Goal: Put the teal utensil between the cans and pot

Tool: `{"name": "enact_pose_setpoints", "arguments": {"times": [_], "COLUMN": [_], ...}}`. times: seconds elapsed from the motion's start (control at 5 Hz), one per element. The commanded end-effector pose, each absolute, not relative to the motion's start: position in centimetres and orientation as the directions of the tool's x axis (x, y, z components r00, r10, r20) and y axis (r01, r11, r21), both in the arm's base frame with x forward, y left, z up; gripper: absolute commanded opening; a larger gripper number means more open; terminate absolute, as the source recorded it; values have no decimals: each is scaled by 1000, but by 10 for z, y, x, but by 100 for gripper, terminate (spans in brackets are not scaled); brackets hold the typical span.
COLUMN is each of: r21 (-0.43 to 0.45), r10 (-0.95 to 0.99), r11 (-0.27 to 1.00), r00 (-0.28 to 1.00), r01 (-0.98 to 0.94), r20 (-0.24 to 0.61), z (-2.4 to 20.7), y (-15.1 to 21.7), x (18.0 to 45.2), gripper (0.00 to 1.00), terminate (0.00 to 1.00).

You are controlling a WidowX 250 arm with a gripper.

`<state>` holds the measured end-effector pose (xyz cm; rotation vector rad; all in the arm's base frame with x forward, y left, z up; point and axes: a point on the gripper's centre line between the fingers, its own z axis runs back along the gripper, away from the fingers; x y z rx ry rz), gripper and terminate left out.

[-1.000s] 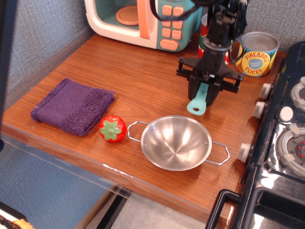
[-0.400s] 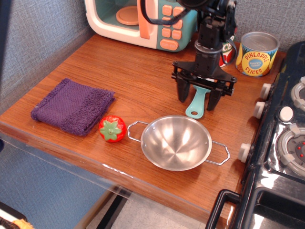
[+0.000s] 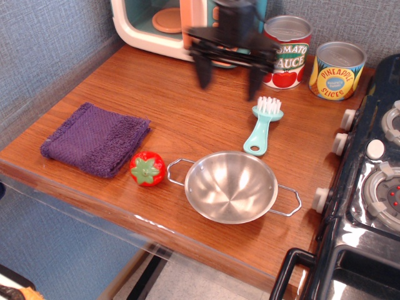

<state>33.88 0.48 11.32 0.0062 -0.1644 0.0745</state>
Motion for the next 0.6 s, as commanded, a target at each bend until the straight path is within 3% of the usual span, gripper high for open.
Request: {"name": "enact_pose_setpoints", "arguments": {"times": [0.0, 0.2, 0.4], "r21": [48, 74, 74], "r10": [80, 75, 75], "r11": [995, 993, 993], "r00": [982, 977, 977], "r01": [-90, -92, -92], "r20": [168, 200, 200], "z": [130, 126, 126], "y": [57, 65, 65], "x": [273, 265, 265], "gripper": [100, 100, 100], "terminate": [0, 0, 100]}}
